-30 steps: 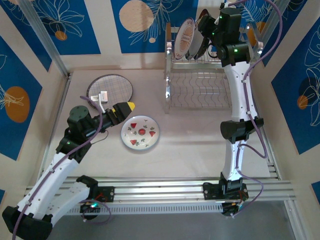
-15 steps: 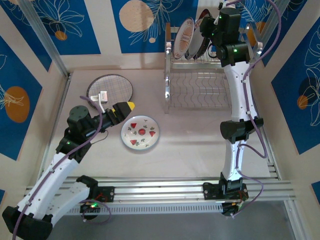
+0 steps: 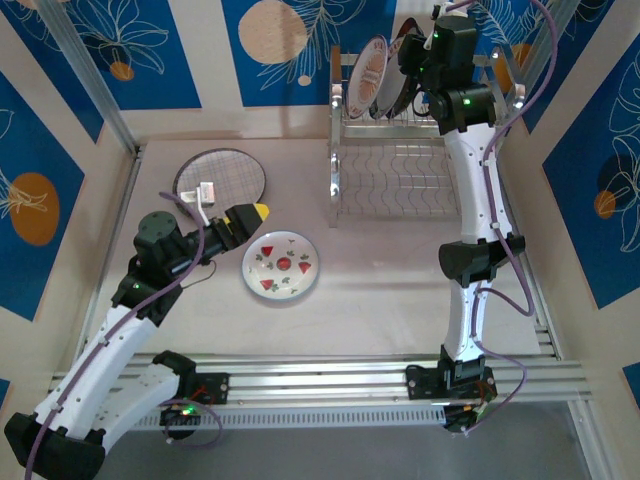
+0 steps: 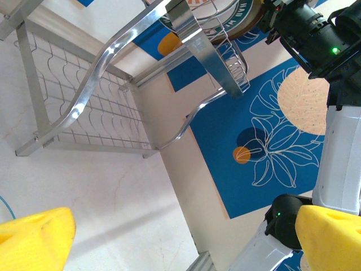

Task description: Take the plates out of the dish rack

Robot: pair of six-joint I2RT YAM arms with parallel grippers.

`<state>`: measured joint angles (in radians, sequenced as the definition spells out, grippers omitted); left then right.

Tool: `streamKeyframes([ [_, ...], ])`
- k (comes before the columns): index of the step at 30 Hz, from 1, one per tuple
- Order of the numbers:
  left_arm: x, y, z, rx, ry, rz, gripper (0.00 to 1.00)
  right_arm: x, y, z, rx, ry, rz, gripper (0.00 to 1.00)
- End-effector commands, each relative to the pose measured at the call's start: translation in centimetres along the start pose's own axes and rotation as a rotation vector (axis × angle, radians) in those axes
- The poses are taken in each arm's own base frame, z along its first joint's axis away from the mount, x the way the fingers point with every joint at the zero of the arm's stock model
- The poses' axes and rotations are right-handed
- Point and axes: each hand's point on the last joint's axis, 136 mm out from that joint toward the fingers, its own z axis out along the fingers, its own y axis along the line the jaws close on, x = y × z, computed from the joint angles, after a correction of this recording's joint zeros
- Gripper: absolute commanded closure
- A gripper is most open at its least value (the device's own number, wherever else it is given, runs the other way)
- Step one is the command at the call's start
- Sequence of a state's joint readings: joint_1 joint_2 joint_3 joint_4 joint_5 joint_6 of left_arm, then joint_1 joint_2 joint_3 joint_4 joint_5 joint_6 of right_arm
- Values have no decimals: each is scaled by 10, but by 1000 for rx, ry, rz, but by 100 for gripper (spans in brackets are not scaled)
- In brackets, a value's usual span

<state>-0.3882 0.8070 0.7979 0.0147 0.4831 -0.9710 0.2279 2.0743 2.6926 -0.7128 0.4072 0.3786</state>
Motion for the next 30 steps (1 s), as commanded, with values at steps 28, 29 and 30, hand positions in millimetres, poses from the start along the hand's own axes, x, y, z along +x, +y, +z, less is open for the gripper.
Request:
streamKeyframes([
  [28,-12,-20,-5,47,-18,11,0,-82,36,-53,-109,-279,31,86],
  [29,-12,-21,-4,47,-20,12,0,-83,36,-55,-109,-283,26,86],
  [30,-13,-21,-4,49,-20,13,0,-86,36,-57,-105,-291,20,86],
])
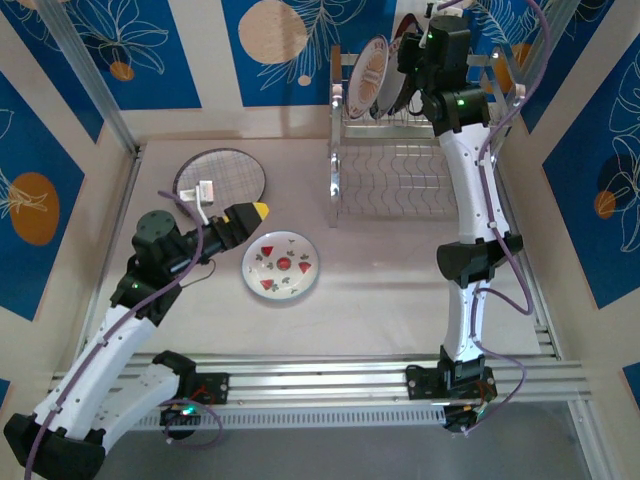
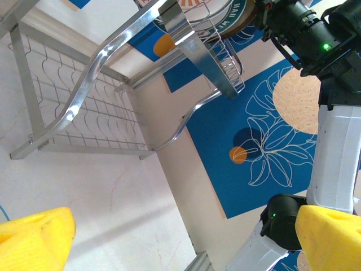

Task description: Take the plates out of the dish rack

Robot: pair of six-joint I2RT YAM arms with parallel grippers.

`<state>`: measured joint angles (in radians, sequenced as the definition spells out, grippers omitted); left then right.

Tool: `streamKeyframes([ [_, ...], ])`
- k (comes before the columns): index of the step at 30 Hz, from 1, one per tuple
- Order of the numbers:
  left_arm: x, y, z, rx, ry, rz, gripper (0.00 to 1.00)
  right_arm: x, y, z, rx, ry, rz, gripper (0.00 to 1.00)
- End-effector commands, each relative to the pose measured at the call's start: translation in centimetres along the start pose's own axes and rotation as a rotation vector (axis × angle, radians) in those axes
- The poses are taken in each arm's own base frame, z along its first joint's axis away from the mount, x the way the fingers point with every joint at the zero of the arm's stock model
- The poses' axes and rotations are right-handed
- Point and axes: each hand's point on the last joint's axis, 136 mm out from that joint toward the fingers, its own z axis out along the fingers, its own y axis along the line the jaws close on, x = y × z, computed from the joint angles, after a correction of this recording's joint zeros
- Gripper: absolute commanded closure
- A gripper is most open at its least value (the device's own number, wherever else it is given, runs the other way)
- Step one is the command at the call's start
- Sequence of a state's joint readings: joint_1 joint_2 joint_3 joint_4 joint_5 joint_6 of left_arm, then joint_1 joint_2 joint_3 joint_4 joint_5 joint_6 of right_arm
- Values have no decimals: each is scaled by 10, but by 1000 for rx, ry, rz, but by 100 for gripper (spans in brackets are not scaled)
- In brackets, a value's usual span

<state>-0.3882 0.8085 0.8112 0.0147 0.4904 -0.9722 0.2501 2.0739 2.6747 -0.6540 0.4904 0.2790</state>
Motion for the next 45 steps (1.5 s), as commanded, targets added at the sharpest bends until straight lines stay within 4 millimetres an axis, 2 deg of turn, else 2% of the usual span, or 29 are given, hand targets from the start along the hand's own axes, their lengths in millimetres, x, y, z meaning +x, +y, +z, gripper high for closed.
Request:
streamKeyframes([
  [1,-11,-16,-3,37,-20,8,0,-86,25,-57,-134,-247,119,86],
  [7,-12,-16,-2,39,-20,4,0,-102,26,-68,-121,-314,95,88],
  [22,-13,-17,-1,42,-21,6,0,-115,25,-76,-68,-375,29,100],
  [28,-13,-17,-1,43,-18,6,0,-114,27,-77,-50,-381,5,100],
  [45,-17,-22,1,46,-17,7,0,-131,9,-99,121,-438,-89,100],
])
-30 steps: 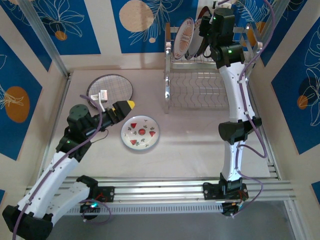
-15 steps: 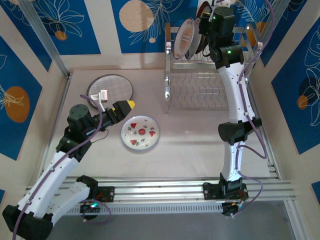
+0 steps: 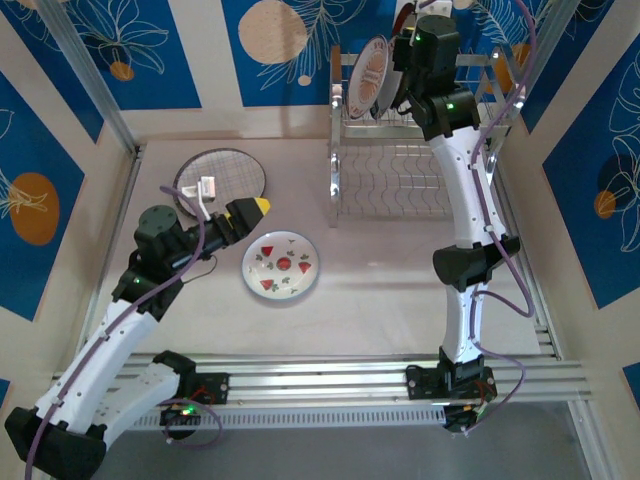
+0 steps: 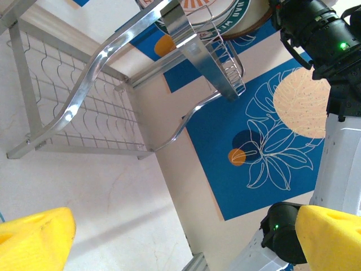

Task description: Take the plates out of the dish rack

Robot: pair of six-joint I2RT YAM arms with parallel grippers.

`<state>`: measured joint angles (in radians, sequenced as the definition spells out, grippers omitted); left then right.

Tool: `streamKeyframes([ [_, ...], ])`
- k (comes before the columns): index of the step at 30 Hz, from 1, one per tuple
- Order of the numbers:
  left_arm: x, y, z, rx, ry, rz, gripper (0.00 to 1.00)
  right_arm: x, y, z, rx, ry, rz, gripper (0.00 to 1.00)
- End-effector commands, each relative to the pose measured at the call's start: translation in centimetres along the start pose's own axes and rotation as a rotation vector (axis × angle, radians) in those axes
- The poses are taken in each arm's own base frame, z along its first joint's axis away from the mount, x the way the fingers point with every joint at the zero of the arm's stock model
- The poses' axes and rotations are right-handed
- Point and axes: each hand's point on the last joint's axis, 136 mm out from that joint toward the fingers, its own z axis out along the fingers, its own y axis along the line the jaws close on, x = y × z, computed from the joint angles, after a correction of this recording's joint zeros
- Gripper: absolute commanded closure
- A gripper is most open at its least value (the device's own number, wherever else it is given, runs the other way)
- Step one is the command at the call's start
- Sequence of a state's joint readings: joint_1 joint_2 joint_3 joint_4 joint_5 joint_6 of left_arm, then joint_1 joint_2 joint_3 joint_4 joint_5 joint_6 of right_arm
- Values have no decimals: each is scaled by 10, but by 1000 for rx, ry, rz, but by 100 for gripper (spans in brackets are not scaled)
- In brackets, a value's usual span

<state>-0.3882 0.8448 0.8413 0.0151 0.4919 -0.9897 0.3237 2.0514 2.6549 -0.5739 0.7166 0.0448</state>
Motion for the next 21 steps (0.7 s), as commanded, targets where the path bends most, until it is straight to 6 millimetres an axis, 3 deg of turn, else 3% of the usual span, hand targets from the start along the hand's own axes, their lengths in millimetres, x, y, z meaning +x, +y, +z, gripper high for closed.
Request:
streamKeyframes([
  [1,-12,-21,-5,51,-21,29,0,-114,-31,-70,32,-327,138,100],
  [21,-17,-29,-5,59,-24,27,0,-125,-66,-93,140,-335,106,100],
])
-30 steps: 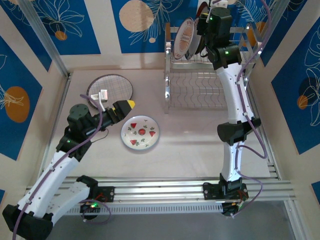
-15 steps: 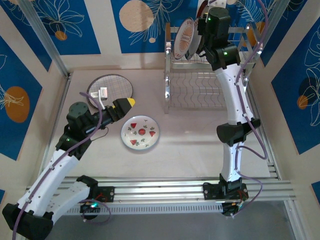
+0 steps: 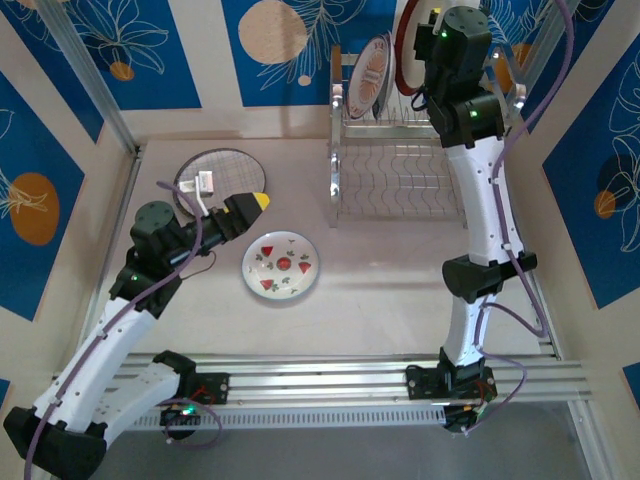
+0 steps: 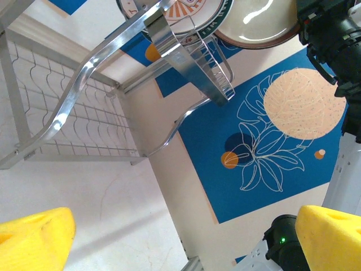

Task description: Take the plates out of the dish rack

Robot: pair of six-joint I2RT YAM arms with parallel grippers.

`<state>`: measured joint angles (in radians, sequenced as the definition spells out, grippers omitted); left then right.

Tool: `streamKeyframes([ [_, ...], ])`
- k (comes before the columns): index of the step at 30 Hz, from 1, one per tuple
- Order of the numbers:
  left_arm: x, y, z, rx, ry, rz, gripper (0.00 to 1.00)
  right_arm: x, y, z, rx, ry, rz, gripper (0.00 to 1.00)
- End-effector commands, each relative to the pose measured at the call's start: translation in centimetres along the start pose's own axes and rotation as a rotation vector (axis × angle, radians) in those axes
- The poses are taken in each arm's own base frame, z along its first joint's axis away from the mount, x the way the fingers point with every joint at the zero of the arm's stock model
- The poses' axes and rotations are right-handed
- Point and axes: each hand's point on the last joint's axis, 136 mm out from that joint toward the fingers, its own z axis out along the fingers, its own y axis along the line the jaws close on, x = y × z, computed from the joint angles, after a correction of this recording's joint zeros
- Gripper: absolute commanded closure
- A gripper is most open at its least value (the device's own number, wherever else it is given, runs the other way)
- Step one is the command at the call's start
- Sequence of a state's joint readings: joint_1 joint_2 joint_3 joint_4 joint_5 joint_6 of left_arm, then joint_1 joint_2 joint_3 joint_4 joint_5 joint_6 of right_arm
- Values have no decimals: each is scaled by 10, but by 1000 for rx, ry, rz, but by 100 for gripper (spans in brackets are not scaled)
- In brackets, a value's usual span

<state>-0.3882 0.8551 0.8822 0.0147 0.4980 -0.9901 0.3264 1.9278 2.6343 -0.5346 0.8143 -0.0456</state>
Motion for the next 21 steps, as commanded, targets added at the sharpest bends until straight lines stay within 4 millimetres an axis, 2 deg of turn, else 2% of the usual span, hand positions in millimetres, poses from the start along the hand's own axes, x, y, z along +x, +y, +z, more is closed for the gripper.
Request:
streamKeyframes([
  [1,-10,-16,-4,34,-15,13,0,-72,-35,-33,57,-207,131,100],
  [21,-15,-23,-3,38,-17,8,0,-73,-73,-47,123,-191,138,100],
])
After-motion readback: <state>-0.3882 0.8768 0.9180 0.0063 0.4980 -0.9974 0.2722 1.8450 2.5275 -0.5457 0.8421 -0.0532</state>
